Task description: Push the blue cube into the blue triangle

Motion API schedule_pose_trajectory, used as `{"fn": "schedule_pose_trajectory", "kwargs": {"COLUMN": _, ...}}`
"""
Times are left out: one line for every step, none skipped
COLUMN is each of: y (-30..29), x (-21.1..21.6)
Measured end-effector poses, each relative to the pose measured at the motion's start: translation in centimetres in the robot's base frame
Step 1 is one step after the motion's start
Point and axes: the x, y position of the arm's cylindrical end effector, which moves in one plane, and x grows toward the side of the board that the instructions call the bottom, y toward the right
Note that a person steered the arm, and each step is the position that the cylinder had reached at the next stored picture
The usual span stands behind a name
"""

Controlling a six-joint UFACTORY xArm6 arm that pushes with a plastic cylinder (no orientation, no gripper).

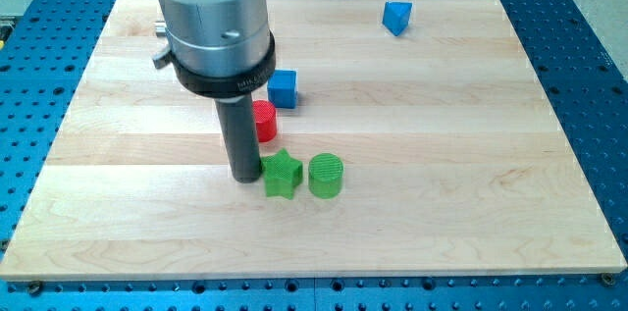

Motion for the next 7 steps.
{"fn": "schedule_pose_trajectory", "kwargs": {"y": 2.9, "x": 0.0}}
{"fn": "schedule_pose_trajectory", "kwargs": {"y": -2.0, "x": 0.8}}
{"fn": "schedule_pose_trajectory", "kwargs": {"y": -5.1, "x": 1.4}}
{"fn": "schedule_pose_trajectory", "kwargs": {"y": -4.8, "x": -1.4}}
{"fn": "schedule_pose_trajectory", "kwargs": {"y": -2.1, "x": -4.3}}
{"fn": "schedule_pose_trajectory", "kwargs": {"y": -1.8, "x": -6.7}}
{"fn": "schedule_pose_trajectory", "kwargs": {"y": -3.2, "x": -9.1}}
